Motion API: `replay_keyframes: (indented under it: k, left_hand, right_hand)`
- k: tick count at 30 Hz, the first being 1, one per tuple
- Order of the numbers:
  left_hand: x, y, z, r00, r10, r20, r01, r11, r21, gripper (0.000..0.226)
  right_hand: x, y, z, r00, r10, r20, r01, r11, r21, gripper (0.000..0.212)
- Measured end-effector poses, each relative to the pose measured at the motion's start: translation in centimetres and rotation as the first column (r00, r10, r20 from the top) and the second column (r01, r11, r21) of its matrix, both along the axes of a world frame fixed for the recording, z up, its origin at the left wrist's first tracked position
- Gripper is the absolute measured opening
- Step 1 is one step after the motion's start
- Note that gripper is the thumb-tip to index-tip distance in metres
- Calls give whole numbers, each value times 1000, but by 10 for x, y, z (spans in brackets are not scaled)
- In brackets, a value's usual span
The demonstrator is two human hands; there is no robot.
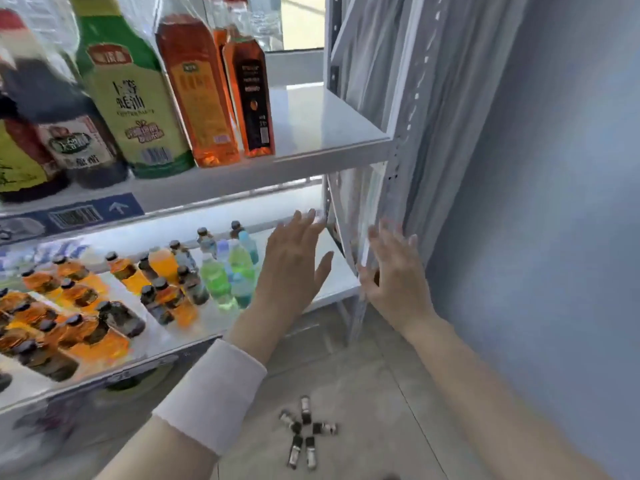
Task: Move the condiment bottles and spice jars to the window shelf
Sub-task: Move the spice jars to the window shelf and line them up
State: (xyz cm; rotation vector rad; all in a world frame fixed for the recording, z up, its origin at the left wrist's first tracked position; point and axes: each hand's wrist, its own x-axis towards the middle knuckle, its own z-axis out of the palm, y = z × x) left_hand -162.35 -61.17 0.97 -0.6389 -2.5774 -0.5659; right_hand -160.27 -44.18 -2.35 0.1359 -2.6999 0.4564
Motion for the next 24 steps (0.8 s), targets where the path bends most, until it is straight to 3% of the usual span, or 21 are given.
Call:
replay_keyframes:
  k: [3, 7, 12, 18, 24]
  left_hand:
    - [35, 37, -12, 988, -128, 87, 125, 991, 39, 46]
    - [92, 92, -36, 933, -298, 201, 298, 954, 34, 49]
    - [196, 166, -54, 797, -513, 318, 534, 845, 24, 53]
    - [383, 234, -72, 543, -757, 363, 816, 578, -14, 57]
    - [598, 263, -70, 182, -915, 359, 982, 185, -27, 57]
  right_hand:
    - [56, 31, -17, 992, -120, 26, 119, 992, 43, 59]
    - [142, 64, -31, 937, -329, 115, 334, 942, -27, 59]
    - [282, 109, -53, 826, -544, 148, 550, 835, 5, 60]
    - [511, 133, -70, 544, -826, 149, 837, 546, -32, 58]
    - [748, 100, -64, 166, -969, 181, 986, 167, -12, 58]
